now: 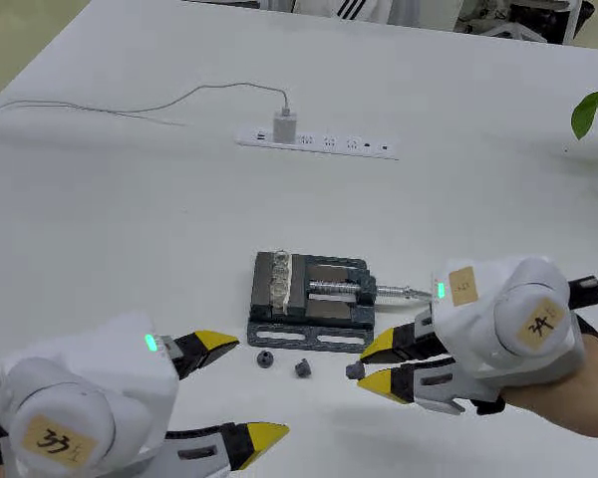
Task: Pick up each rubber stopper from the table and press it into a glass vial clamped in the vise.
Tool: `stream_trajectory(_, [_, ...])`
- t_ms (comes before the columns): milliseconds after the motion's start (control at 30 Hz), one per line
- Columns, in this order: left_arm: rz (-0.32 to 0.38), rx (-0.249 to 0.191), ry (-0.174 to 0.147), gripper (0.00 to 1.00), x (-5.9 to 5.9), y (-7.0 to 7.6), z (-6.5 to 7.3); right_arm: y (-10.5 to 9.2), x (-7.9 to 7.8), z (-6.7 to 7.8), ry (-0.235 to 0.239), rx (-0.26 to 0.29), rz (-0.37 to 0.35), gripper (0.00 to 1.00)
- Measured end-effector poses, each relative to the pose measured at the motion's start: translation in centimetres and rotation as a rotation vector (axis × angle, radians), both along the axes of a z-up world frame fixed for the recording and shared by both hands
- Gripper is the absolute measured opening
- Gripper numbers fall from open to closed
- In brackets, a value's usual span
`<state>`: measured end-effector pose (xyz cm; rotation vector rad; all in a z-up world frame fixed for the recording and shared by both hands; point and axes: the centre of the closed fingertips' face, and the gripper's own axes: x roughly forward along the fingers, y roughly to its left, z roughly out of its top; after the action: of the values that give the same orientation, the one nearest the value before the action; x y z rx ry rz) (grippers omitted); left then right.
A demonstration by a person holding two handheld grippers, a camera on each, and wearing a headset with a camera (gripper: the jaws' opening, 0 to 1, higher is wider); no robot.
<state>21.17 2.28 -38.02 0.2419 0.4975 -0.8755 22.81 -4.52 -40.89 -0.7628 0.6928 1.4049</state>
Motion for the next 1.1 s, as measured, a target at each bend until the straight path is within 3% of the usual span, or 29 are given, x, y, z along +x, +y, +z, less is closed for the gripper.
stream_trajectory(533, [-0.133,0.050,-0.053,0.19,-0.1,-4.7,-0.1,0.6,-1.5,2.9,-0.018,-0.090,0.157,0.06])
stream_trajectory(733, [-0.152,0.057,-0.078,0.15,0.2,-6.0,0.5,1.1,-2.2,3.5,-0.040,-0.115,0.237,0.06])
stream_trajectory(1100, [-0.147,0.076,-0.055,0.05,-0.1,-6.4,0.5,1.1,-2.6,3.3,-0.066,-0.150,0.324,0.06])
